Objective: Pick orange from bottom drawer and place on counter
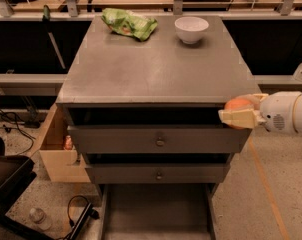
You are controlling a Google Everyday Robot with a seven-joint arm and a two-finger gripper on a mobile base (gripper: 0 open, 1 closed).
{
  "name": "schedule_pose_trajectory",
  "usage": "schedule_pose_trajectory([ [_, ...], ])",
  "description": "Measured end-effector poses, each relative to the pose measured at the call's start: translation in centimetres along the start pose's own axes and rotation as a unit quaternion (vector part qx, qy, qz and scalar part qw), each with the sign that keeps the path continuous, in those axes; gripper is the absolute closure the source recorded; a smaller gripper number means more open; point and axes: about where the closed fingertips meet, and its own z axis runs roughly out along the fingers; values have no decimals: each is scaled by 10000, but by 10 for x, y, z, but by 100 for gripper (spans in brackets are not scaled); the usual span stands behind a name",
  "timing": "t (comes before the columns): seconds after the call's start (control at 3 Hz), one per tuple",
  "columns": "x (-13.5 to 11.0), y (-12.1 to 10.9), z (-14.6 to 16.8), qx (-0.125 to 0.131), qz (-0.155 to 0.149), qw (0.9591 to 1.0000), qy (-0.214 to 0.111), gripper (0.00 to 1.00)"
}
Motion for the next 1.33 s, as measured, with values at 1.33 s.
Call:
schedule_pose_trajectory([
  [1.33,-161,-27,149,-1158,-557,9906,-471,100],
])
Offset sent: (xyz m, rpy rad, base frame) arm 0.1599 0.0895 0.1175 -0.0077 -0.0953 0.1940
